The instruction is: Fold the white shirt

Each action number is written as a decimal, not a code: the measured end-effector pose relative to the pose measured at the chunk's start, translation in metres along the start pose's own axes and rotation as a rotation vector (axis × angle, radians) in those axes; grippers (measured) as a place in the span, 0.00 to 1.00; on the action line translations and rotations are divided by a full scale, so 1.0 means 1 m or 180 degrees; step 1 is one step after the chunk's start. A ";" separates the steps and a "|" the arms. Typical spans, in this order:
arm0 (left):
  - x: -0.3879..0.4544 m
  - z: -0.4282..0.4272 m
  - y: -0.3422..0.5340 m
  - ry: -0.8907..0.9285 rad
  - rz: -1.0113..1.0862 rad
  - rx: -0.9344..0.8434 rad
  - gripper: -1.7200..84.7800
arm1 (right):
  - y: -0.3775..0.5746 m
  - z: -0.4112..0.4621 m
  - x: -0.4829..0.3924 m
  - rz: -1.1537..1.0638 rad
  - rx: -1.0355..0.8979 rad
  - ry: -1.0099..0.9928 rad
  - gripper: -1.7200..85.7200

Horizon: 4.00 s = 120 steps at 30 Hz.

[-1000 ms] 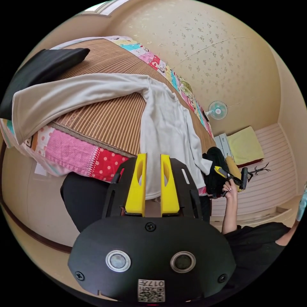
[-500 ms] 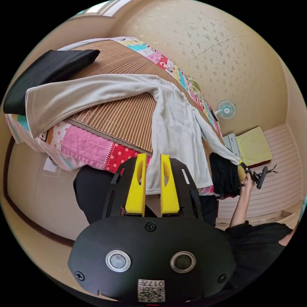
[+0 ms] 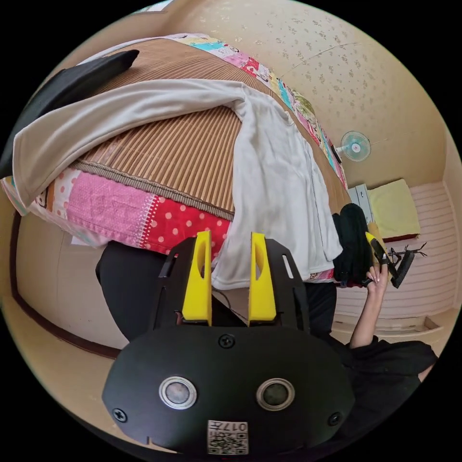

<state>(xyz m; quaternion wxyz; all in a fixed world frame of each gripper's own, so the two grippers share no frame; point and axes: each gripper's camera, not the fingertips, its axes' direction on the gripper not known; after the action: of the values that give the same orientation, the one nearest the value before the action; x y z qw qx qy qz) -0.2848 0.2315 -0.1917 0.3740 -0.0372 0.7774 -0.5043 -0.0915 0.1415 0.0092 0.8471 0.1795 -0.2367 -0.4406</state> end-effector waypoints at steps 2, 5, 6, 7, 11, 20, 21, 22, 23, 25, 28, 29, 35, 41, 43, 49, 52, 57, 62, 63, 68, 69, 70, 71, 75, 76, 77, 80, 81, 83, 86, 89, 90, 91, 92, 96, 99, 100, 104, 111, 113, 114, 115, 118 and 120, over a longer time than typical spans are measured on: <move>0.015 0.000 0.000 -0.0210 0.0054 0.0014 0.17 | -0.003 0.050 -0.018 -0.0113 -0.0316 0.0062 0.13; 0.038 0.000 -0.002 -0.0508 0.0269 -0.0107 0.16 | -0.003 0.120 -0.042 -0.0338 -0.0771 0.0188 0.15; 0.042 -0.001 -0.002 -0.0446 0.0424 -0.0174 0.13 | 0.000 0.129 -0.056 -0.0447 -0.0695 0.0351 0.15; 0.043 -0.002 -0.003 -0.0338 0.0509 -0.0196 0.11 | 0.002 0.132 -0.063 -0.0540 -0.0680 0.0455 0.15; 0.026 -0.032 -0.008 -0.0278 0.0635 -0.0290 0.07 | 0.010 0.152 -0.094 -0.1102 -0.0924 0.0660 0.10; 0.013 -0.087 0.028 0.0027 0.1231 -0.0730 0.07 | 0.058 0.153 -0.108 -0.1444 -0.1231 0.0784 0.06; 0.008 -0.091 0.037 0.0061 0.1176 -0.0741 0.06 | 0.068 0.153 -0.113 -0.1465 -0.1273 0.0807 0.06; 0.003 -0.094 0.041 0.0072 0.1112 -0.0747 0.06 | 0.073 0.153 -0.115 -0.1469 -0.1294 0.0817 0.06; -0.004 -0.107 0.047 0.0079 0.1020 -0.0695 0.06 | 0.083 0.152 -0.120 -0.1458 -0.1317 0.0806 0.06; -0.008 -0.135 0.053 0.0038 0.0984 -0.0561 0.06 | 0.096 0.148 -0.127 -0.1420 -0.1318 0.0719 0.06; -0.006 -0.166 0.047 0.0069 0.0998 -0.0756 0.07 | 0.110 0.144 -0.135 -0.1420 -0.1439 0.0562 0.05; -0.006 -0.166 0.042 0.0176 0.1010 -0.0989 0.07 | 0.115 0.148 -0.136 -0.1469 -0.1569 0.0537 0.05; -0.018 -0.193 0.020 0.0173 0.1095 -0.0742 0.10 | 0.118 0.161 -0.105 -0.1435 -0.1895 0.0172 0.05; -0.144 -0.295 -0.014 0.0672 -0.0327 0.0957 0.15 | 0.086 0.133 -0.042 -0.0800 -0.1820 -0.0641 0.04; -0.201 -0.304 -0.015 0.0822 -0.0922 0.1397 0.16 | 0.081 0.125 -0.022 -0.0653 -0.1753 -0.0881 0.04; -0.322 -0.280 -0.053 0.1136 -0.1743 0.1816 0.17 | 0.069 0.091 0.010 -0.0572 -0.1619 -0.1038 0.04; -0.357 -0.267 -0.044 0.1306 -0.2218 0.2350 0.18 | 0.063 0.073 0.019 -0.0611 -0.1597 -0.0959 0.04; -0.383 -0.237 -0.034 0.1320 -0.2573 0.2940 0.18 | 0.047 0.038 0.050 -0.0539 -0.0972 -0.1256 0.04; -0.402 -0.223 -0.029 0.1418 -0.2588 0.3055 0.14 | 0.035 0.027 0.099 -0.0055 -0.0812 -0.1796 0.04; -0.398 -0.229 -0.023 0.1385 -0.2500 0.3132 0.11 | 0.035 0.025 0.106 -0.0019 -0.0821 -0.1820 0.04; -0.371 -0.263 -0.003 0.1190 -0.2139 0.3171 0.07 | 0.041 0.020 0.117 -0.0059 -0.1006 -0.1711 0.04; -0.360 -0.273 0.001 0.1227 -0.1944 0.3251 0.07 | 0.042 0.018 0.120 -0.0063 -0.1029 -0.1711 0.04; -0.354 -0.279 0.002 0.1240 -0.1840 0.3292 0.07 | 0.043 0.017 0.121 -0.0058 -0.1032 -0.1715 0.04; -0.339 -0.292 0.002 0.1231 -0.1640 0.3353 0.06 | 0.044 0.015 0.125 -0.0043 -0.1027 -0.1735 0.04; -0.249 -0.330 -0.024 0.1052 -0.0833 0.3504 0.06 | 0.047 0.007 0.138 0.0021 -0.0997 -0.1805 0.04; -0.232 -0.333 -0.032 0.1047 -0.0701 0.3519 0.06 | 0.048 0.006 0.140 0.0031 -0.0992 -0.1816 0.04; -0.198 -0.337 -0.051 0.1059 -0.0427 0.3516 0.07 | 0.050 0.003 0.144 0.0039 -0.0979 -0.1836 0.04; -0.098 -0.338 -0.114 0.1053 0.0328 0.3355 0.07 | 0.058 -0.007 0.153 0.0052 -0.0963 -0.1870 0.04; -0.050 -0.332 -0.138 0.1024 0.0625 0.3271 0.07 | 0.062 -0.012 0.157 0.0062 -0.0949 -0.1885 0.04; 0.026 -0.310 -0.173 0.1044 0.1102 0.3079 0.07 | 0.070 -0.021 0.164 0.0067 -0.0910 -0.1919 0.03; 0.148 -0.235 -0.210 0.1118 0.1721 0.2679 0.07 | 0.084 -0.040 0.180 0.0165 -0.0732 -0.2102 0.03; 0.246 -0.113 -0.218 0.1150 0.2080 0.2300 0.07 | 0.101 -0.054 0.196 0.0293 -0.0606 -0.2222 0.03; 0.276 -0.054 -0.215 0.1117 0.2305 0.2178 0.07 | 0.107 -0.057 0.201 0.0358 -0.0589 -0.2213 0.03; 0.288 -0.022 -0.213 0.1099 0.2366 0.2094 0.07 | 0.110 -0.059 0.204 0.0388 -0.0581 -0.2203 0.03; 0.306 0.044 -0.211 0.1085 0.2358 0.1852 0.07 | 0.117 -0.062 0.208 0.0444 -0.0559 -0.2186 0.03; 0.338 0.256 -0.174 0.1026 0.2515 0.0698 0.08 | 0.131 -0.067 0.218 0.0572 -0.0556 -0.2206 0.02; 0.328 0.337 -0.128 0.0359 0.2541 0.0272 0.08 | 0.133 -0.068 0.220 0.0506 -0.0529 -0.2232 0.02; 0.320 0.341 -0.119 0.0236 0.2513 0.0267 0.08 | 0.133 -0.068 0.219 0.0475 -0.0512 -0.2254 0.02; 0.243 0.298 -0.066 0.0190 0.2312 0.0466 0.08 | 0.123 -0.058 0.210 0.0422 -0.0429 -0.2313 0.03; 0.048 0.199 -0.029 -0.0268 0.1027 0.0635 0.13 | 0.030 -0.046 0.154 -0.0141 -0.0340 -0.1464 0.05; 0.003 0.204 -0.024 -0.0575 0.0800 0.0367 0.12 | -0.001 -0.044 0.137 -0.0266 -0.0264 -0.1101 0.06; -0.021 0.192 -0.015 -0.0418 0.0797 0.0440 0.07 | -0.020 -0.041 0.127 -0.0286 -0.0238 -0.0928 0.06; -0.032 0.185 -0.011 -0.0311 0.0764 0.0476 0.05 | -0.029 -0.040 0.123 -0.0291 -0.0219 -0.0863 0.07; -0.068 0.167 -0.009 -0.0153 0.0558 0.0463 0.03 | -0.066 -0.034 0.108 -0.0217 -0.0006 -0.0364 0.10; -0.074 0.161 -0.017 -0.0189 0.0574 0.0437 0.05 | -0.092 -0.020 0.106 -0.0093 0.0168 -0.0184 0.12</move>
<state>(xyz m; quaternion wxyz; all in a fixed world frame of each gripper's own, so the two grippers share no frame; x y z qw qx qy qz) -0.1377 0.1337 -0.1712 0.4424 0.0436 0.7298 -0.5194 -0.0887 0.0051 -0.0286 0.8284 0.1925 -0.2700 -0.4515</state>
